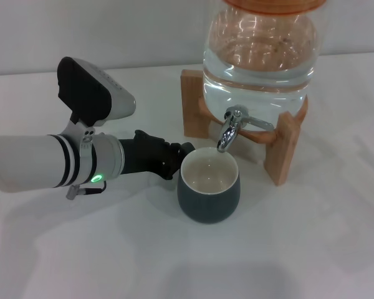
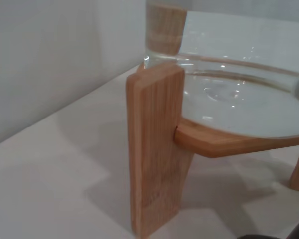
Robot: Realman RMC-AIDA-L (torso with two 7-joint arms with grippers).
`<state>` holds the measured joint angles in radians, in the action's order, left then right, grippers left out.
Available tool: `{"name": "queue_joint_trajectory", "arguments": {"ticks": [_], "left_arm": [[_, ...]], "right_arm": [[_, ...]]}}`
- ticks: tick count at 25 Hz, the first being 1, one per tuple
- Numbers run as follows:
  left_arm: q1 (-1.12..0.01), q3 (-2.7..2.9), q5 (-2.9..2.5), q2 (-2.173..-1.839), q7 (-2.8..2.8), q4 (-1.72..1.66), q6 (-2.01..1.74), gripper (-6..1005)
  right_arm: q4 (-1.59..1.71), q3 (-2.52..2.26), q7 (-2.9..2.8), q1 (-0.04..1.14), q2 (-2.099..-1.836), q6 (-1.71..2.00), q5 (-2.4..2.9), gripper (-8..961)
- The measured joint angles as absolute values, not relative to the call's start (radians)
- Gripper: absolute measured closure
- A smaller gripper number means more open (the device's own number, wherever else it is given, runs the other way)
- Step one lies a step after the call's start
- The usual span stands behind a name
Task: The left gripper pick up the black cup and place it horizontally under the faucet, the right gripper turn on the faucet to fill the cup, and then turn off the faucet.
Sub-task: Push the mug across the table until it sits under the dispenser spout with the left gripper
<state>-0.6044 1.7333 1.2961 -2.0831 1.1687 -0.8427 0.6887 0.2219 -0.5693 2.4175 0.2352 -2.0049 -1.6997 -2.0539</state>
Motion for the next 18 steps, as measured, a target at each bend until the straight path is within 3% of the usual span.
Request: {"name": "queue_joint_trajectory", "arguments": {"ticks": [6, 18], "left_arm": [[-0.604, 1.731, 1.297, -2.083, 1.169, -0.837, 0.684, 841], [-0.594, 1.725, 1.299, -2.081, 1.191, -0.837, 0.687, 668]], "right_arm": [[0.220, -0.569, 2.416, 0.235, -2.005, -1.700, -2.054, 123], [0.218, -0.569, 2.416, 0.235, -2.005, -1.695, -2.054, 123]]}}
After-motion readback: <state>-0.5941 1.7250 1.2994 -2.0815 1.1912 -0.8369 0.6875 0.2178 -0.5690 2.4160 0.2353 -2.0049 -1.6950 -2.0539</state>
